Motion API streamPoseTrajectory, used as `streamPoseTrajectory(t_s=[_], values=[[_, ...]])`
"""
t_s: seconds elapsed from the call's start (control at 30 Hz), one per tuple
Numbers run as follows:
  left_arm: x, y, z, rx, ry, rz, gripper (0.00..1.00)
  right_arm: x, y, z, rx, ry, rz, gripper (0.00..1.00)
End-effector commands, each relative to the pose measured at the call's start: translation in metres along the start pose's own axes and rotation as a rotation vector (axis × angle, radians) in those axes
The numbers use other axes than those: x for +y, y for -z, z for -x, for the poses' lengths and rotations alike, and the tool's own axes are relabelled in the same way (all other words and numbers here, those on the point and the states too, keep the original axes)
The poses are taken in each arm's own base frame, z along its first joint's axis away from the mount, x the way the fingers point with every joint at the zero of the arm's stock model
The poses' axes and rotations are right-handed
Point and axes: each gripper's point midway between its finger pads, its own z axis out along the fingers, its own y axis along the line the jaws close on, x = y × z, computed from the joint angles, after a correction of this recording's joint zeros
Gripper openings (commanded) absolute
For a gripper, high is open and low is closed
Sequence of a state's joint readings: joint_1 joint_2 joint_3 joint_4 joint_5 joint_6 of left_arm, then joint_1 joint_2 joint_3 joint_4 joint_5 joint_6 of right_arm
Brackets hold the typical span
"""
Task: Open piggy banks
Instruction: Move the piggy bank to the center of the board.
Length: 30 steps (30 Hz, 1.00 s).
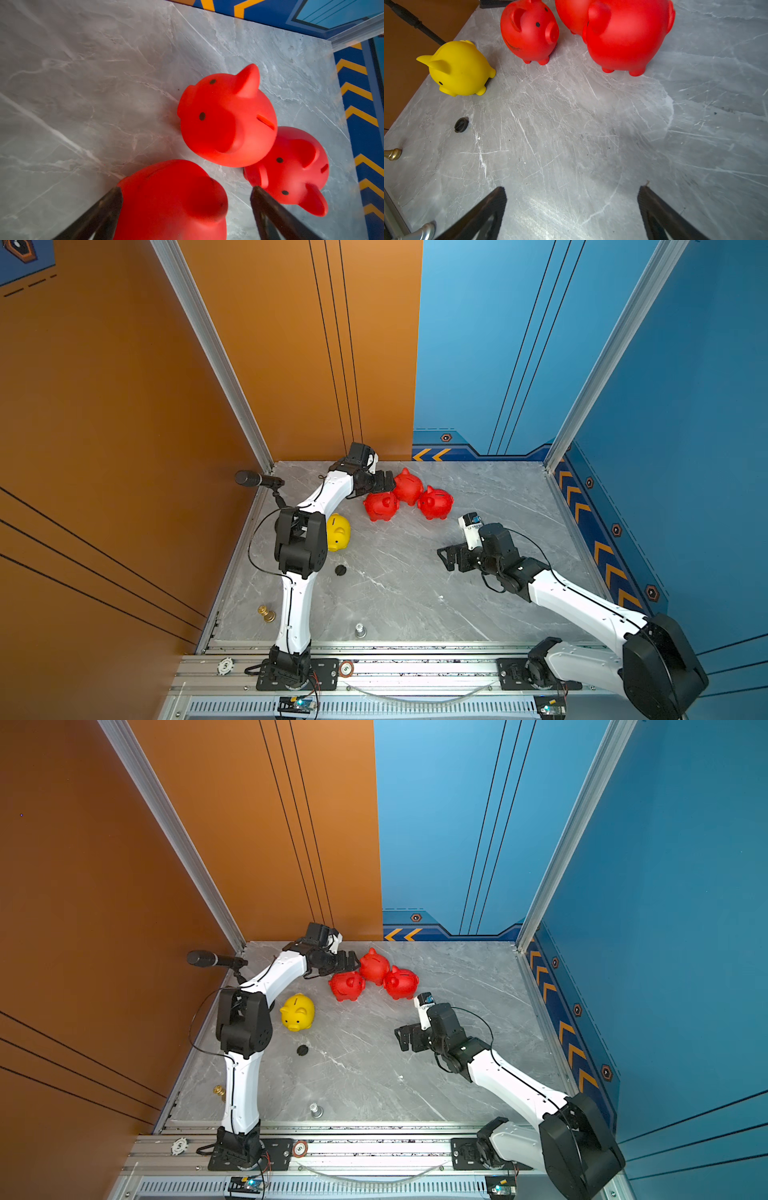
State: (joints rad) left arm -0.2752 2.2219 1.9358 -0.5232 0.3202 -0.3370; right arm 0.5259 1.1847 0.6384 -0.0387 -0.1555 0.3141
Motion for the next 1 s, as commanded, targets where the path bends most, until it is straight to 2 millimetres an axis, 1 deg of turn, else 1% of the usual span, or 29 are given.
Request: streamPoseTrajectory(t_s=[0.0, 0.23, 0.3, 0.37, 0.43, 0.47, 0.57, 0.6, 0.67, 0.73, 0.8, 0.87, 0.97], values=[[-0.036, 0.002, -0.023, 0.069, -0.044, -0.109, 0.98, -0.004, 0.005, -0.006, 0.02, -0.009, 0.0, 1.0], [-0.086, 0.015, -0.08, 0.163, -0.137, -0.188, 0.98, -0.003, 0.014, 0.005, -0.015, -0.01, 0.004, 1.0], [-0.106, 0.019, -0.097, 0.181, -0.163, -0.224, 0.98, -0.006, 0.018, 0.01, -0.024, -0.02, -0.022, 1.0], [-0.125, 0.024, -0.112, 0.192, -0.19, -0.263, 0.98, -0.017, 0.024, 0.014, -0.039, -0.044, -0.085, 1.0], [-0.143, 0.029, -0.122, 0.196, -0.212, -0.31, 0.98, -0.035, 0.029, 0.015, -0.045, -0.098, -0.175, 1.0], [-0.152, 0.032, -0.126, 0.197, -0.22, -0.334, 0.98, -0.043, 0.031, 0.014, -0.041, -0.126, -0.204, 1.0], [-0.172, 0.045, -0.129, 0.184, -0.242, -0.384, 0.98, -0.058, 0.03, 0.009, -0.013, -0.176, -0.249, 1.0], [-0.176, 0.05, -0.127, 0.173, -0.246, -0.392, 0.98, -0.062, 0.029, 0.008, -0.007, -0.182, -0.262, 1.0], [-0.176, 0.06, -0.123, 0.143, -0.246, -0.384, 0.98, -0.065, 0.026, 0.008, 0.0, -0.179, -0.272, 1.0], [-0.173, 0.073, -0.116, 0.103, -0.241, -0.364, 0.98, -0.066, 0.019, 0.009, 0.018, -0.168, -0.263, 1.0], [-0.171, 0.087, -0.115, 0.076, -0.236, -0.353, 0.98, -0.066, 0.009, 0.012, 0.05, -0.159, -0.252, 1.0], [-0.164, 0.097, -0.119, 0.059, -0.234, -0.322, 0.98, -0.067, -0.005, 0.015, 0.081, -0.148, -0.248, 1.0], [-0.146, 0.113, -0.133, 0.038, -0.228, -0.269, 0.98, -0.07, -0.029, 0.027, 0.114, -0.144, -0.247, 1.0]])
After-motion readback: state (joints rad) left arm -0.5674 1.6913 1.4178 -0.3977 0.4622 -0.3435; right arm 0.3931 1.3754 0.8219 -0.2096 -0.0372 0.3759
